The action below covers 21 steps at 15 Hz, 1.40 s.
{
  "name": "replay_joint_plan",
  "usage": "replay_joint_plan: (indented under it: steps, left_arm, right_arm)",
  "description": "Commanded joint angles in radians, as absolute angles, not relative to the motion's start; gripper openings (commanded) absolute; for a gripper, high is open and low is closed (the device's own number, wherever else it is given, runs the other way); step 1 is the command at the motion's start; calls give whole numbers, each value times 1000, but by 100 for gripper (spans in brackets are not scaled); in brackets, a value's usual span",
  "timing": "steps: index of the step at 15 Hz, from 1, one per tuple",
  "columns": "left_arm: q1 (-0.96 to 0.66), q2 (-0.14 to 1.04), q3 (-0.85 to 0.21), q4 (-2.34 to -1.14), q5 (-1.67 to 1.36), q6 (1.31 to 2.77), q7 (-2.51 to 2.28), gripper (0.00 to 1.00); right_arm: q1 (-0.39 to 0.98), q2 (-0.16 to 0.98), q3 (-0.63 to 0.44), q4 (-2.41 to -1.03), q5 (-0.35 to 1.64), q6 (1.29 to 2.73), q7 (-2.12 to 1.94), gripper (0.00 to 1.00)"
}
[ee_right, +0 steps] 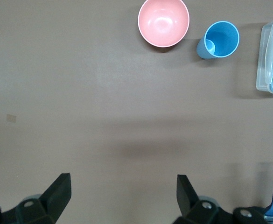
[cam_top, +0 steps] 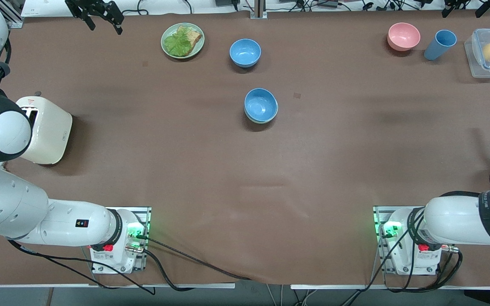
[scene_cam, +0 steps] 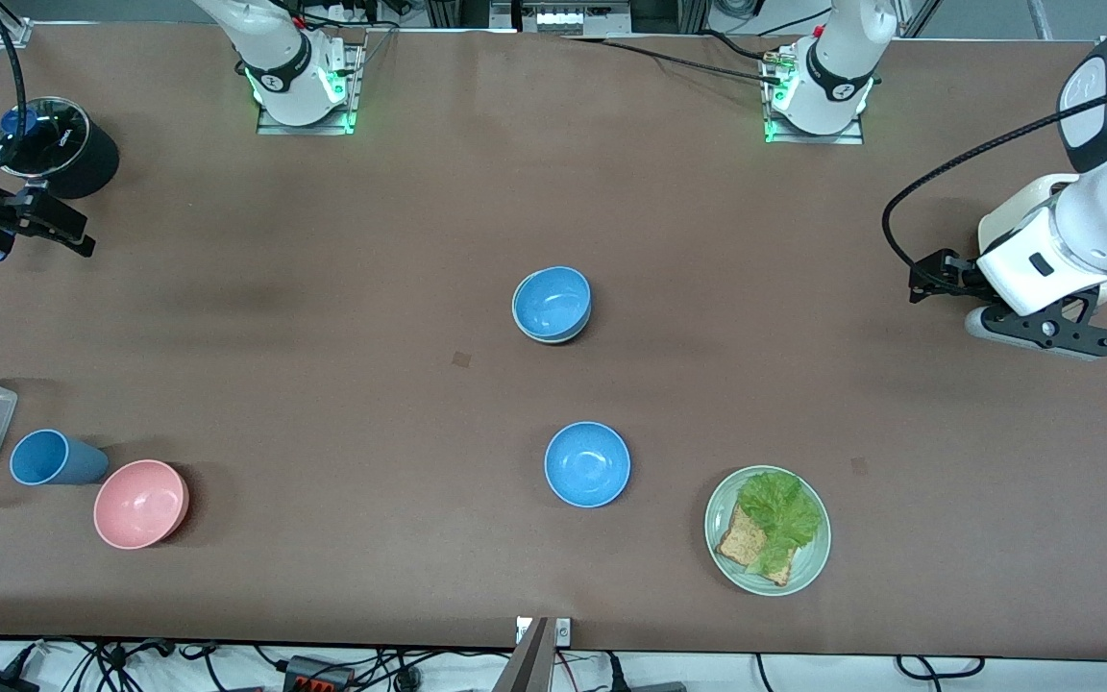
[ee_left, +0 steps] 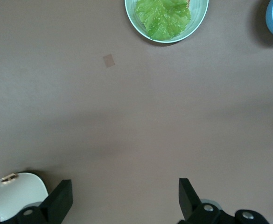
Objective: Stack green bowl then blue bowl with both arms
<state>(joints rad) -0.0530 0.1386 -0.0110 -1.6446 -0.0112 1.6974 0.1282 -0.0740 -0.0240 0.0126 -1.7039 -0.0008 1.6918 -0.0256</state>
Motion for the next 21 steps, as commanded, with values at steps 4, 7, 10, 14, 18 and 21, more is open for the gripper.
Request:
replay_joint_plan:
  steps: [4,7,10,14,18,21]
  left_arm:
    - [-58,112,-2,-1658,-37,1683,54,100]
    - [-58,115,-2,-1657,-37,1686,69,100]
    - [-55,114,-2,-1658,-50,1687,32,100]
    - [-48,120,0,-1654,-55,1684,52,100]
    - [-43,124,0,-1654,-55,1684,54,100]
    - [-43,124,0,-1654,-55,1684,52,100]
  right_arm:
    - [-69,-52,14,-1730,-14,1690,-20,100]
    - [-69,-51,14,-1730,-14,1689,-21,100]
    - [-69,-51,14,-1730,-14,1690,-25,100]
    - [-69,-52,14,-1730,-12,1689,-25,100]
    - [-69,-52,14,-1730,-14,1689,-25,100]
    - [-69,-52,14,-1730,-14,1690,-26,100]
